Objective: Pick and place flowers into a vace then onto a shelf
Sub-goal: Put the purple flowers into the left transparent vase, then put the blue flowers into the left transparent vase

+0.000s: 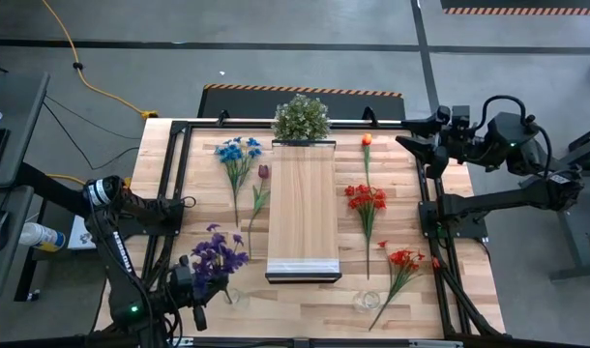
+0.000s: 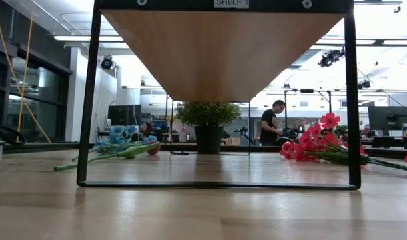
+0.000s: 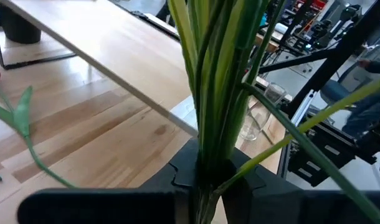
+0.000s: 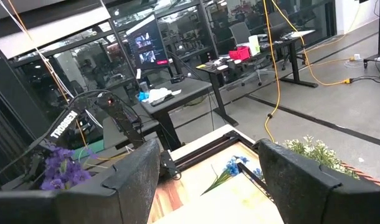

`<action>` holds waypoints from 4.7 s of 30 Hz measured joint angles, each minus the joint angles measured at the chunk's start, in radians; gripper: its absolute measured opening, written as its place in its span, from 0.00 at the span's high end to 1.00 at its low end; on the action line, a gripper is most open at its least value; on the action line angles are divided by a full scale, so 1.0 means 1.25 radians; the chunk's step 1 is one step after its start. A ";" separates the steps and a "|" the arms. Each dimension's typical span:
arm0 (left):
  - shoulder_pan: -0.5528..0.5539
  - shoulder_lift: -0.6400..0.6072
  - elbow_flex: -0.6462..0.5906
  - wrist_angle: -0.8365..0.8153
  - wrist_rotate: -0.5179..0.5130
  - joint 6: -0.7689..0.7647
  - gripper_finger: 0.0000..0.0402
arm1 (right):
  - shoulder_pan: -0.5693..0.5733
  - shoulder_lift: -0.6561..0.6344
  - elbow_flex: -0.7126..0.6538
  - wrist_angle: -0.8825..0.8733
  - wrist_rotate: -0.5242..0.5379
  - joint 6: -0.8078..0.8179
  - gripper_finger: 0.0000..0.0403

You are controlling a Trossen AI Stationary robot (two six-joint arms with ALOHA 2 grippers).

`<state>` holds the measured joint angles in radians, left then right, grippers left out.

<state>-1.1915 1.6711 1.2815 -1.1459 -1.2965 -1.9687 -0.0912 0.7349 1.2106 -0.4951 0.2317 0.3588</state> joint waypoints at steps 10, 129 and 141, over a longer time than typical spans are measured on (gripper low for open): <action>0.000 0.000 -0.033 0.045 0.001 0.000 0.76 | 0.000 0.000 0.000 0.029 0.000 0.000 0.35; 0.000 0.001 0.032 -0.109 0.404 0.043 0.20 | 0.000 0.050 0.000 0.090 -0.003 -0.021 0.35; 0.000 0.001 0.032 -0.109 0.517 0.046 0.19 | 0.000 0.051 0.000 0.089 -0.003 -0.022 0.35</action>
<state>-1.1920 1.6718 1.3220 -1.2816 -0.6498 -1.9116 -0.0914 0.7980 1.2110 -0.3833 0.2282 0.3317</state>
